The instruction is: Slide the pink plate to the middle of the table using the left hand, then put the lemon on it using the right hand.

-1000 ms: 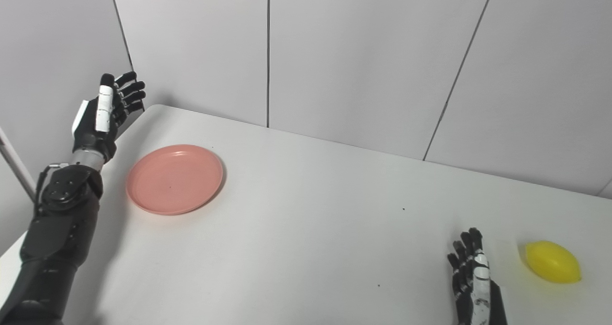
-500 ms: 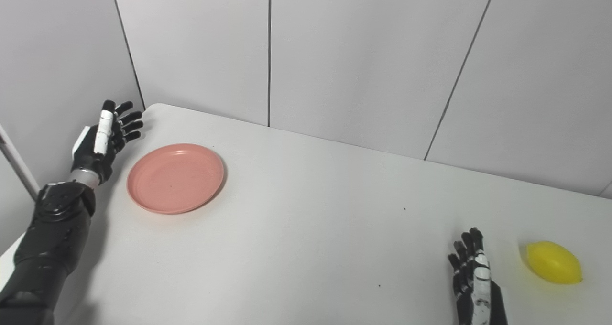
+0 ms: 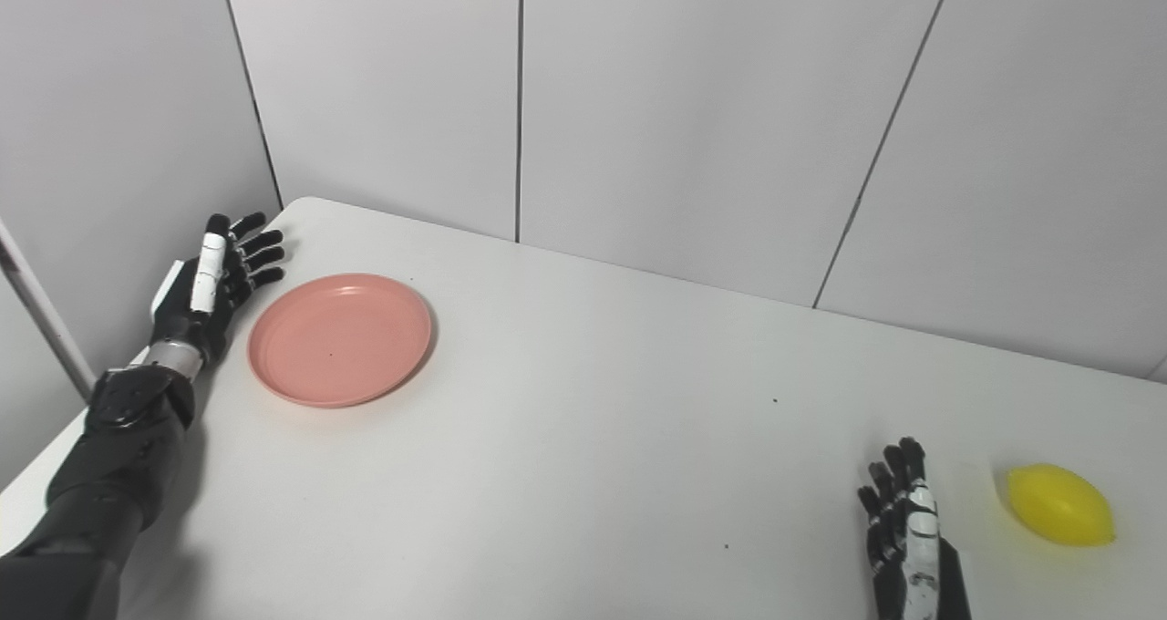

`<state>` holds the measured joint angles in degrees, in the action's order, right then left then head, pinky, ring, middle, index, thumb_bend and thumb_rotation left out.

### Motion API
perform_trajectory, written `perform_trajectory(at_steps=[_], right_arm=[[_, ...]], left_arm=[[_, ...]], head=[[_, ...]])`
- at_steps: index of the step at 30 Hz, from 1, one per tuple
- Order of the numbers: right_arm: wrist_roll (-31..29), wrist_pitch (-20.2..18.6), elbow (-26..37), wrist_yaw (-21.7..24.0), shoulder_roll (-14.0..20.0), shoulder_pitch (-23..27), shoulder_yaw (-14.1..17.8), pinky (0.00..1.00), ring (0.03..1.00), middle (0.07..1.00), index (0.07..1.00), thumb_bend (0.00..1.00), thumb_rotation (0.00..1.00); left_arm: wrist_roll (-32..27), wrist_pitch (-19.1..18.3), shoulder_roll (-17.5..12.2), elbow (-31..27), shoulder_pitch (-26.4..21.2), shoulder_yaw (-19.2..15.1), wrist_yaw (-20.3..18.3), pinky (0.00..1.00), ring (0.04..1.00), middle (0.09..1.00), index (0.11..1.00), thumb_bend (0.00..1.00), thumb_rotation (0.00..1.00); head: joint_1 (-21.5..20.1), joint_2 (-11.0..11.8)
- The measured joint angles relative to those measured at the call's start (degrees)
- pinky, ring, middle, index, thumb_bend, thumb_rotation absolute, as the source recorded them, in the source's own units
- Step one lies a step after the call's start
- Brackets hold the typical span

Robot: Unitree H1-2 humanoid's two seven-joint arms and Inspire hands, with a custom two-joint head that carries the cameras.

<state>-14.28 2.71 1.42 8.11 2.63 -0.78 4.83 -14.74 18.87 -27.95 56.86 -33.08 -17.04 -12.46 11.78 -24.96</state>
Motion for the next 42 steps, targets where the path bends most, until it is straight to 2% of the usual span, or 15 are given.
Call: perform_trajectory(at_steps=[6,13,23,31,38,42], right_arm=[[0.0,0.0,0.0,0.0,0.0,0.0,0.0,1.00,1.000,1.000,1.000,0.62,1.00],[0.1,0.0,0.1,0.0,0.0,-0.1,0.0,1.00,1.000,1.000,1.000,0.62,0.98],[0.7,0.0,0.2,-0.2,-0.1,-0.1,-0.1,1.00,1.000,1.000,1.000,0.61,1.00],[1.2,0.0,0.3,-0.1,-0.1,-0.1,-0.2,1.00,1.000,1.000,1.000,0.62,1.00],[1.4,0.0,0.3,-0.1,-0.2,-0.1,-0.2,1.00,1.000,1.000,1.000,0.60,1.00],[1.4,0.0,0.3,-0.1,-0.2,-0.1,-0.2,1.00,1.000,1.000,1.000,0.60,1.00]], left_arm=[[0.0,0.1,0.0,-0.5,0.2,0.2,-0.2,0.79,0.829,0.845,0.853,0.88,0.95],[-1.2,-2.3,0.3,-3.5,1.3,0.3,-0.3,0.77,0.809,0.819,0.852,0.91,0.94],[-1.2,-4.9,1.1,-8.4,3.2,1.9,-0.4,0.71,0.786,0.796,0.846,0.85,0.99],[0.3,-12.1,3.1,-20.9,7.7,3.7,1.1,0.69,0.784,0.801,0.859,0.85,0.98],[1.6,-18.1,4.2,-28.9,10.3,5.2,2.3,0.69,0.793,0.813,0.867,0.81,0.99],[1.6,-20.1,5.1,-31.4,11.0,5.4,2.5,0.70,0.799,0.820,0.880,0.83,0.97]], head=[[-0.1,-0.1],[-0.4,-0.4],[-0.7,-0.3],[-0.7,-0.4],[-0.9,-0.5],[-1.1,-0.5]])
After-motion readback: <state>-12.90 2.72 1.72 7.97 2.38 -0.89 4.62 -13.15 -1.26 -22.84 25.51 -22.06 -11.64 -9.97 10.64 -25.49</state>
